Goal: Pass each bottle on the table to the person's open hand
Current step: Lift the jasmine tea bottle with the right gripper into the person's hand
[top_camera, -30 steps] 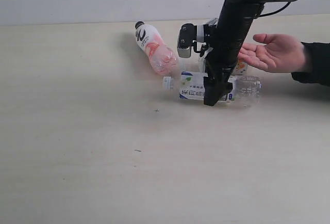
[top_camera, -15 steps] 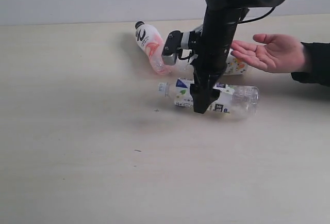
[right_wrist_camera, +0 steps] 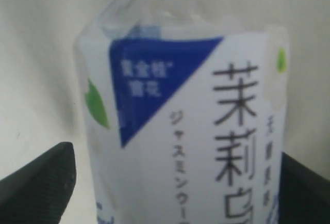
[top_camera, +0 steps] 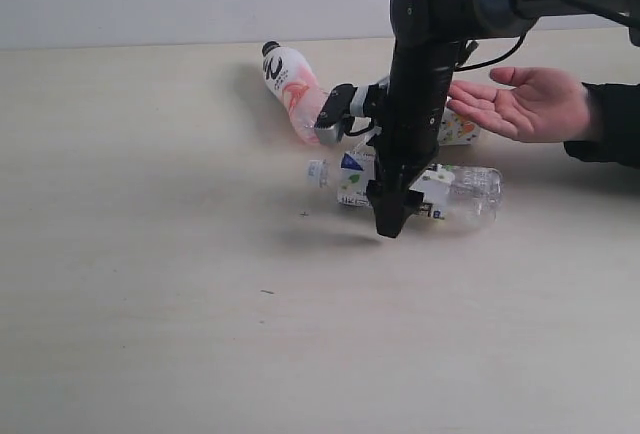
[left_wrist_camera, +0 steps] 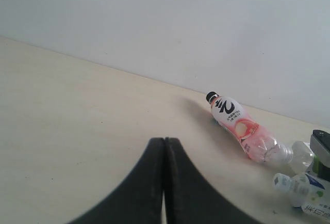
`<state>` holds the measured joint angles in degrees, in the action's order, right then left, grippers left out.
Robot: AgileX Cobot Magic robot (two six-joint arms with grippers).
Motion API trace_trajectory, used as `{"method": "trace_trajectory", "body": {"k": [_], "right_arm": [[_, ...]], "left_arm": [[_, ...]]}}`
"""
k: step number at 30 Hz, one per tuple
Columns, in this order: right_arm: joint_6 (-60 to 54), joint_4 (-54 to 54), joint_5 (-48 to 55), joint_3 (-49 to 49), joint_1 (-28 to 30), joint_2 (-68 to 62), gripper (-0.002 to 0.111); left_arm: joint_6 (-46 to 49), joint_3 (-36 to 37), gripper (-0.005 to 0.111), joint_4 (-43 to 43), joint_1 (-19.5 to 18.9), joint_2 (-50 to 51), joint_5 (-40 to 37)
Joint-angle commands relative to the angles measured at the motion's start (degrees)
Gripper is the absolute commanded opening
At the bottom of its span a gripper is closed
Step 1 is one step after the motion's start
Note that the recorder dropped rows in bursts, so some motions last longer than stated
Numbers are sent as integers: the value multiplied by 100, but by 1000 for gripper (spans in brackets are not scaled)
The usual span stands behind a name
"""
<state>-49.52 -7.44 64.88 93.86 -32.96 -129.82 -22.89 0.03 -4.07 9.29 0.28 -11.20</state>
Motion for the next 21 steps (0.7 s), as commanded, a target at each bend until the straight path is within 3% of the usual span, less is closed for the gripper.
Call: {"method": "trace_trajectory", "body": {"k": [1,7,14,21], "right_arm": [[22,4,13,18,-1,-20,79],[22,4,95,18,-1,-20,49],[38,-12,294,28,-1,216,0],[1041,7,397,211,-1,1024,0]], "left_arm": [[14,-3,0,-24,16,-28,-18],[14,-3,0,-24,16,-28,-18],[14,-3,0,-24,16,-28,-18],[14,-3,0,-24,16,-28,-18]]}}
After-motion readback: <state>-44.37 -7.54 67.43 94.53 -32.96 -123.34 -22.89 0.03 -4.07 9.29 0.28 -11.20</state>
